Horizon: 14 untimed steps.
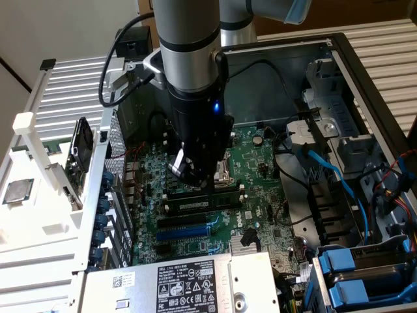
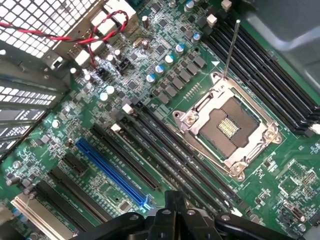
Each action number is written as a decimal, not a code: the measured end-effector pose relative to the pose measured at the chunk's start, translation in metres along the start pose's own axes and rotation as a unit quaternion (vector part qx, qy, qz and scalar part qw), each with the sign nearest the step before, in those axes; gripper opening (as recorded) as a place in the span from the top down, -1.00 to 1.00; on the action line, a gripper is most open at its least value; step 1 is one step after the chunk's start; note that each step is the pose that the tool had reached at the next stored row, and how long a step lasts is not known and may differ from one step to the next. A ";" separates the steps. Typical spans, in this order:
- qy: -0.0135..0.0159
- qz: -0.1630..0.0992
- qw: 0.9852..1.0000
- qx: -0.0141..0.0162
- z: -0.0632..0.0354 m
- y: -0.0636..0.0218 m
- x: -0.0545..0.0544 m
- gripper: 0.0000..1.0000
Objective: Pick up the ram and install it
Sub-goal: 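Press down the ram until it locks into place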
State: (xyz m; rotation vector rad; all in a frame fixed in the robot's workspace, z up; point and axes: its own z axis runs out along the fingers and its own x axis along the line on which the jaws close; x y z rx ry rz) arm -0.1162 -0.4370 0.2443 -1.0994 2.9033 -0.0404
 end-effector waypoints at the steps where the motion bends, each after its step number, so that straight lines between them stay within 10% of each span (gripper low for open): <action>1: 0.000 0.007 1.000 0.000 0.0000 0.0000 0.000 0.79; 9: 0.003 0.086 0.996 0.002 0.0000 0.0000 0.000 0.79; 14: 0.005 0.133 0.991 0.003 0.0000 0.0000 0.000 0.79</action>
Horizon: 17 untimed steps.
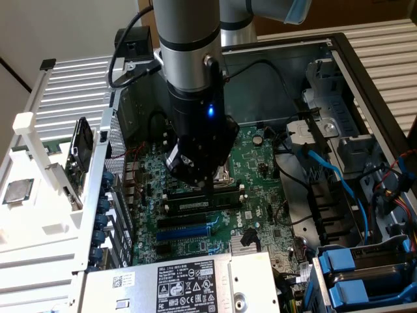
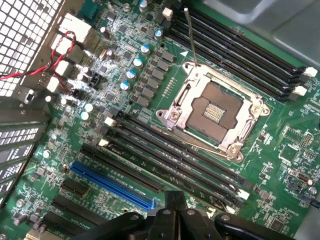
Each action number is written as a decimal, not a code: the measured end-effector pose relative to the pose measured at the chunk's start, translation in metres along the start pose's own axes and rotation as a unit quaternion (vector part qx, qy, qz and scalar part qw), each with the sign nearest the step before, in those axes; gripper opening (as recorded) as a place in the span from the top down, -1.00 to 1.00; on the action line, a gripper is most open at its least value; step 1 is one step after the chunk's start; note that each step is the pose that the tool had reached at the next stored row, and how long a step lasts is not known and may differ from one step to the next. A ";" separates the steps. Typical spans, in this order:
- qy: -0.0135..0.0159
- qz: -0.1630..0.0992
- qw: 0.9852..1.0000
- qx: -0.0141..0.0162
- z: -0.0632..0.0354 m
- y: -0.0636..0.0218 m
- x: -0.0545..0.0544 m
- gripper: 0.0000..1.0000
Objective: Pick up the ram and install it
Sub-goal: 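Press down the ram until it locks into place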
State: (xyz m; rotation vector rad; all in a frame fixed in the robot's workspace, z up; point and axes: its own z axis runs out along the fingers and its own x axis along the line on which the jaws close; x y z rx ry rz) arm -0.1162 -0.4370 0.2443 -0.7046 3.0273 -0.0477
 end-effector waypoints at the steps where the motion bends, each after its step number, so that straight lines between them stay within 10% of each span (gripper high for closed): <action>1: 0.000 0.007 1.000 0.000 0.0000 0.0000 0.000 0.79; 8: 0.003 0.078 0.997 0.002 0.0000 0.0000 0.000 0.79; 17: 0.006 0.158 0.987 0.004 0.0000 0.0000 0.000 0.79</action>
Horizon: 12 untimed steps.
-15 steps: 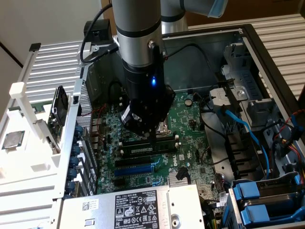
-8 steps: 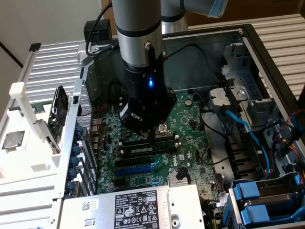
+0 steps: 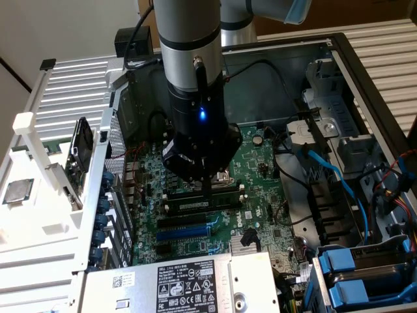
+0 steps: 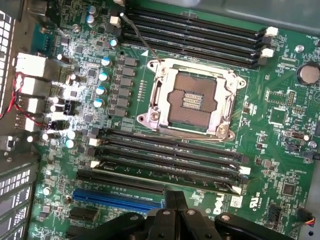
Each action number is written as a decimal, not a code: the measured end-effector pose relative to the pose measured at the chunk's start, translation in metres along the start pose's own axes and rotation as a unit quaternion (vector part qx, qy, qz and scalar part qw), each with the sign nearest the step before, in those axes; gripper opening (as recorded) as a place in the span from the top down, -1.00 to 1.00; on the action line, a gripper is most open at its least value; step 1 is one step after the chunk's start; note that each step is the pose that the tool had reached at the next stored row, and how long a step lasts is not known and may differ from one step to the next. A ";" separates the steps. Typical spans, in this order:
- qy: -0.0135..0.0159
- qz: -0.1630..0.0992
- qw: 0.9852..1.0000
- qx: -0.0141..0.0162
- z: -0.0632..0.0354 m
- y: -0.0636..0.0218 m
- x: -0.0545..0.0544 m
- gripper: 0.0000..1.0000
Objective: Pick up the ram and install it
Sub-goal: 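Press down the ram until it locks into place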
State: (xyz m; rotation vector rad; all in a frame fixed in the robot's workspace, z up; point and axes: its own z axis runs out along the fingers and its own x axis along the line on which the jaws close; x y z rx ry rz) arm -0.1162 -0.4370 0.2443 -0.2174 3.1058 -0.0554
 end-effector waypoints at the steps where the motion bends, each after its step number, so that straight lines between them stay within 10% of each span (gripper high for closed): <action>1: 0.000 0.007 1.000 0.000 0.0000 0.0000 0.000 0.79; 6: 0.003 0.073 0.997 0.002 0.0000 0.0000 0.000 0.79; 12: 0.003 0.086 0.996 0.002 0.0000 0.0000 0.000 0.79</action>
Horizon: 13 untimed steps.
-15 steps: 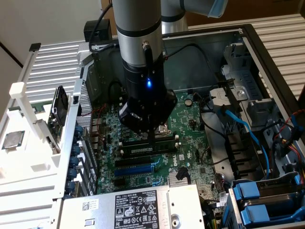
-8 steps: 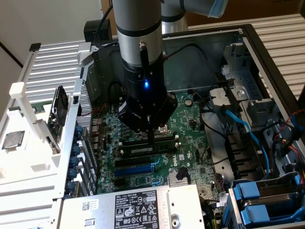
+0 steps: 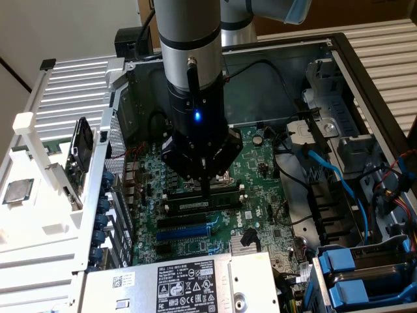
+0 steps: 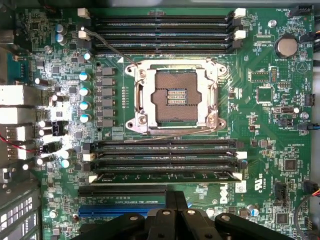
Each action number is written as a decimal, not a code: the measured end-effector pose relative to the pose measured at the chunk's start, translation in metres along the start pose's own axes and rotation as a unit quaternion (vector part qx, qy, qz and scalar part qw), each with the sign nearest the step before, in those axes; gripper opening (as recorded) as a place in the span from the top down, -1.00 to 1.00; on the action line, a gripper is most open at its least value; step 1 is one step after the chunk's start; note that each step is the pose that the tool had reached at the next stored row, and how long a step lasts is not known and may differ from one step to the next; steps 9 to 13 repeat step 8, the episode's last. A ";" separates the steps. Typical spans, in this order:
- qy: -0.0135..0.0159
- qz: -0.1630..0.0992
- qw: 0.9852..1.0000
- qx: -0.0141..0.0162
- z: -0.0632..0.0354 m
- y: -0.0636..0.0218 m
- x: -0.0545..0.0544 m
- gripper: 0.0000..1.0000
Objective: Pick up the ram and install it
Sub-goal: 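Press down the ram until it locks into place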
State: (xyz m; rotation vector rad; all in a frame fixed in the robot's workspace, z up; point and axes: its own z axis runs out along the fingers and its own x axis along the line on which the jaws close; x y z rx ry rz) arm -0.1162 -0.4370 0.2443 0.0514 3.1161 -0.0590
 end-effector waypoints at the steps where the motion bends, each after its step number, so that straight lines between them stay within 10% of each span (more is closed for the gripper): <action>1: 0.000 0.000 1.000 0.000 0.0000 0.0000 0.000 0.79; 13: 0.000 0.000 1.000 0.000 0.0000 -0.0003 0.000 0.79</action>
